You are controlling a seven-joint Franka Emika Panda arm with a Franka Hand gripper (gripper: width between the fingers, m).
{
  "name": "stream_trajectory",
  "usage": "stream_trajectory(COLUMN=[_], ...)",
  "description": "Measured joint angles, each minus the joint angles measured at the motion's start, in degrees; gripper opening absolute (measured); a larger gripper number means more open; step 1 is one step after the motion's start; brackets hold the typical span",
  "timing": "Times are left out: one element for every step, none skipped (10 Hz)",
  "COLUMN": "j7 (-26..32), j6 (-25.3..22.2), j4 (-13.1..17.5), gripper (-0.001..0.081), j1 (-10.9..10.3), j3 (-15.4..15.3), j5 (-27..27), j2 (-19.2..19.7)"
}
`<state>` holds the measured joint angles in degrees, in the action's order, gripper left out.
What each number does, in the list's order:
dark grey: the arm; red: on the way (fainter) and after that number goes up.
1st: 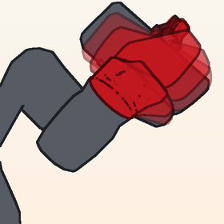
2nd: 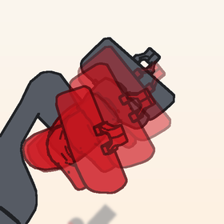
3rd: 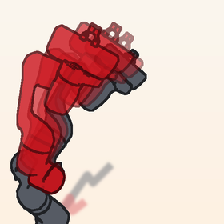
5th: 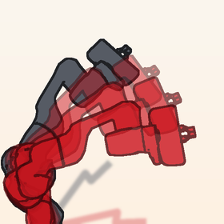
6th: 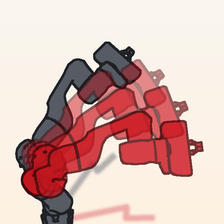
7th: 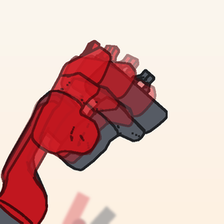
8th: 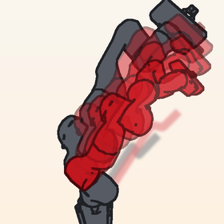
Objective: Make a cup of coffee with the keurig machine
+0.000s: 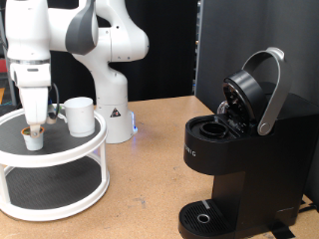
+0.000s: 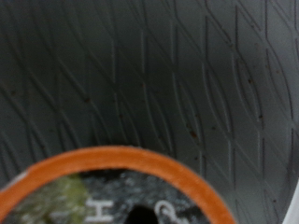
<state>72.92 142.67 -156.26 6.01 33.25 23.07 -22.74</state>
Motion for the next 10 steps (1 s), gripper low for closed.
stream_trajectory(j7=[-0.3,-0.3,-0.3,-0.3,-0.3,-0.3,-0.2,-0.2,-0.2,-0.1], j6=[1.1,2.0,2.6,2.9,3.3,3.5,3.5,3.5,3.5,3.5], j4=[-0.2,-0.4,-0.5,-0.5,-0.5,-0.5,-0.5,-0.5,-0.5,-0.5], gripper=[0.0808,0.0808,0.0808,0.0808,0.0808,0.0680,0.0536,0.0434,0.0434,0.0434], j1=[0.0,0.0,0.0,0.0,0.0,0.0,0.0,0.0,0.0,0.0], j3=[0.0,0.1,0.2,0.3,0.5,0.6,0.7,0.8,0.8,0.8], j5=[0.0,-0.1,-0.2,-0.2,-0.2,-0.3,-0.4,-0.6,-0.7,-0.9], j2=[1.0,1.9,2.4,2.9,3.2,3.4,3.4,3.4,3.4,3.4])
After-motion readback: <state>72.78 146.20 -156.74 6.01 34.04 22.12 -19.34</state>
